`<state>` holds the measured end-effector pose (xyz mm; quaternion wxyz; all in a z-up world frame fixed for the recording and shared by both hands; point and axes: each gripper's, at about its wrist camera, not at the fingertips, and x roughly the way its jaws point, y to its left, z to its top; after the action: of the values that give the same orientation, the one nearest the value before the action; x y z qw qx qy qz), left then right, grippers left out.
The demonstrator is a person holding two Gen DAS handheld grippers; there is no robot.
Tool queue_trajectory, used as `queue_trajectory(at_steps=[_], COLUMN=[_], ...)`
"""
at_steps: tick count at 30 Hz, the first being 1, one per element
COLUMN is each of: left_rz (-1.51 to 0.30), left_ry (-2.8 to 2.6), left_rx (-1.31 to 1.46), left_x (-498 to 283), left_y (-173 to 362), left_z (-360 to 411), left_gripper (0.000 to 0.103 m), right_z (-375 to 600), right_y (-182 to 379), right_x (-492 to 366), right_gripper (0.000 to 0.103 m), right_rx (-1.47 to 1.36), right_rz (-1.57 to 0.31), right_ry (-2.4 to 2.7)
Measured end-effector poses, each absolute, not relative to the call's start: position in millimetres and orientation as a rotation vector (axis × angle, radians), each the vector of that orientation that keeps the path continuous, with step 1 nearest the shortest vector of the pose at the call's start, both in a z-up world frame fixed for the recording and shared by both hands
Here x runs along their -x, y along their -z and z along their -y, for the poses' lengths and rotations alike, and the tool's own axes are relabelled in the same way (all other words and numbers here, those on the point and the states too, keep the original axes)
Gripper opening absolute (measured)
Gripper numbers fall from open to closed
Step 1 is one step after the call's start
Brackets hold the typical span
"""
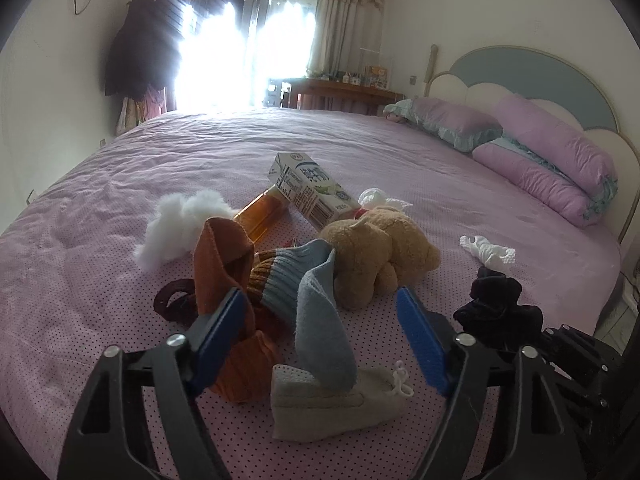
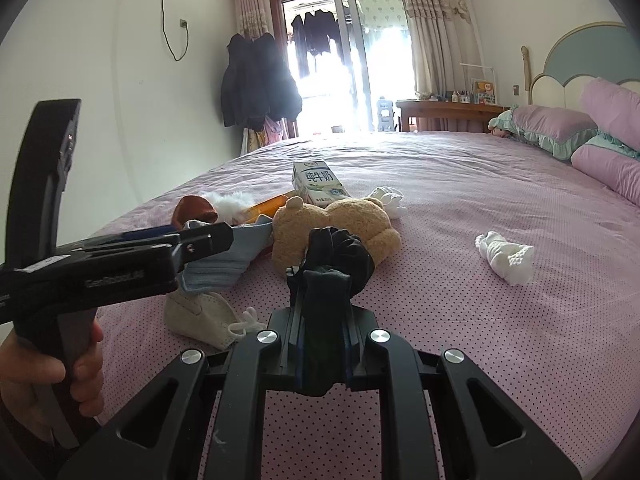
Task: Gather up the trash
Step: 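Grasp the black sock with the right tool while the left tool grasps the grey-blue sock, then carry both socks off the bed over the yellow bin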
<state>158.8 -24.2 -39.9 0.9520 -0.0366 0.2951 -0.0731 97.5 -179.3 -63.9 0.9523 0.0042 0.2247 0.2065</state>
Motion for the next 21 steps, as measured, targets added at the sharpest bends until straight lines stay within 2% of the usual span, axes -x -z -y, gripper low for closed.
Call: queue_trajectory(at_steps=[1,4,5,6,7,9,10,21], left_rz=[-0.613,-0.633,-0.638,-0.645,-0.655,-0.661,-0.658,-0.513], left_ry=[0.15,0.167,0.179,0.192,0.208,0.225,0.235,0.268], left_rx=[0.072,0.077,0.084,0.091,0.097,0.099,0.101,0.078], left_x=[-161.2,-163.8,-164.6,-165.2,-165.9,-165.6,-165.3,-144.9], left_y=[42.1,45.6,46.5,47.6,48.8,49.8,49.4,12.0], left_z=[23.9,22.8,22.7,22.2,21.8,22.9,23.2,28.5], left_gripper=[0.063,0.052,0.04,0.034,0.024,0.018,0.011,0.009], right_z=[178.9,181.2,181.6,182.0,182.7,182.8,182.9,183.0], right_y=[63.9,64.6,65.0,65.0,65.2,64.7,64.5,50.8], right_x=[-97.5,-97.5,-98.1,-98.8,-99.6,-99.2,-99.0,-86.2], right_gripper=[0.014,0.014,0.014,0.014,0.014,0.014,0.014,0.014], right_rx=[-0.013,-0.02,-0.021,-0.021,-0.019,-0.016,-0.015,0.0], right_rz=[-0.457,-0.455,-0.457,-0.459,-0.458,-0.458,-0.457,-0.415], right_ry=[-0.422,-0.424,-0.425,-0.425,-0.422,-0.423,-0.422,-0.418])
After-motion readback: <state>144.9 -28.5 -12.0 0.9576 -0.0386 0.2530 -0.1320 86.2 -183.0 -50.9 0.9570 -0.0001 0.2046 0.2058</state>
